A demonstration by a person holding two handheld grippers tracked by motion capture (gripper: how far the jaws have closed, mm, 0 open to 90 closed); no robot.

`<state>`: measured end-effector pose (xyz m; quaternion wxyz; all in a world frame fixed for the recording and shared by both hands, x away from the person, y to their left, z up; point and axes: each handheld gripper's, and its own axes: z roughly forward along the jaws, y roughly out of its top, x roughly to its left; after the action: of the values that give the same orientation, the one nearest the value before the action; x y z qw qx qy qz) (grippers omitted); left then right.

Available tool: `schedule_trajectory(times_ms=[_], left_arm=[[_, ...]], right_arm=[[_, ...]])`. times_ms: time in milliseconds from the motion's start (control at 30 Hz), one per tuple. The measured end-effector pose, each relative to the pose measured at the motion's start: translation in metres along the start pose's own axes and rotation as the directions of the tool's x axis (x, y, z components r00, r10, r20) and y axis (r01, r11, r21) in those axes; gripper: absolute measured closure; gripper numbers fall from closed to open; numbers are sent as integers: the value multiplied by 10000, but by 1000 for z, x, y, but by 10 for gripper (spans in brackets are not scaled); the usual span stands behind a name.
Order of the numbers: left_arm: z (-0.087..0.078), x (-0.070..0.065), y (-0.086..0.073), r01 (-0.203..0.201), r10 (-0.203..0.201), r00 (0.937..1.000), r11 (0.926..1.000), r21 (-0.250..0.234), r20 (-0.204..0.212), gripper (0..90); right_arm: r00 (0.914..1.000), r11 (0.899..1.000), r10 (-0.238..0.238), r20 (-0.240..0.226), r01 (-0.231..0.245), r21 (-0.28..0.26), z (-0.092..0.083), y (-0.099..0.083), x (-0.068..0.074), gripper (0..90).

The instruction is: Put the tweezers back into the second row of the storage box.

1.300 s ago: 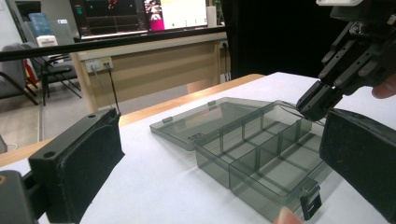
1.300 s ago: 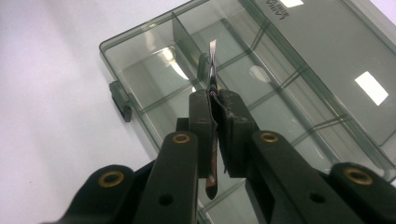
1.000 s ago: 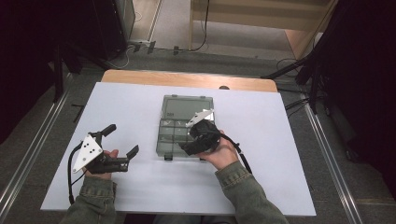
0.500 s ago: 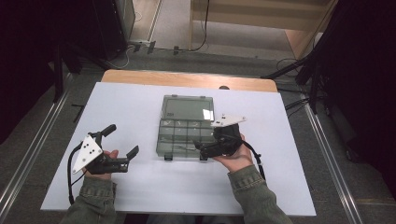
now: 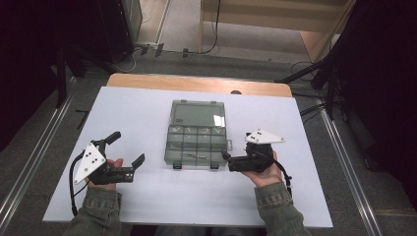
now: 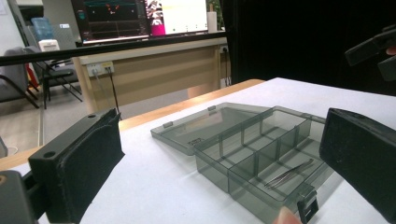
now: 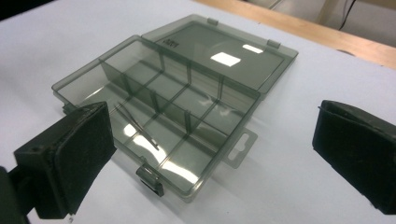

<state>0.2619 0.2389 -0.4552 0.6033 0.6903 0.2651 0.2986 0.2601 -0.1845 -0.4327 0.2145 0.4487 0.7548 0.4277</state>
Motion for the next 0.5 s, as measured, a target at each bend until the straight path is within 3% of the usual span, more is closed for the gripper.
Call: schedule_trajectory(times_ms=[200, 333, 367, 500], left_arm=[[0, -1, 0, -21, 21, 10000, 10000, 51, 15, 0], [0, -1, -1, -33, 33, 10000, 9999, 100, 24, 0], [0, -1, -1, -33, 33, 10000, 9999, 99, 27, 0], [-1, -1, -1, -18, 18, 10000, 10000, 92, 18, 0]], right_arm=[[9997, 9996, 90, 206, -85, -256, -8, -13, -4, 0], [9994, 9999, 105, 315, -103, -68, -12, -19, -6, 0], [9991, 9990, 216, 374, -201, -406, -14, -23, -9, 0], [9981, 9974, 406, 469, -377, -608, -16, -29, -13, 0]])
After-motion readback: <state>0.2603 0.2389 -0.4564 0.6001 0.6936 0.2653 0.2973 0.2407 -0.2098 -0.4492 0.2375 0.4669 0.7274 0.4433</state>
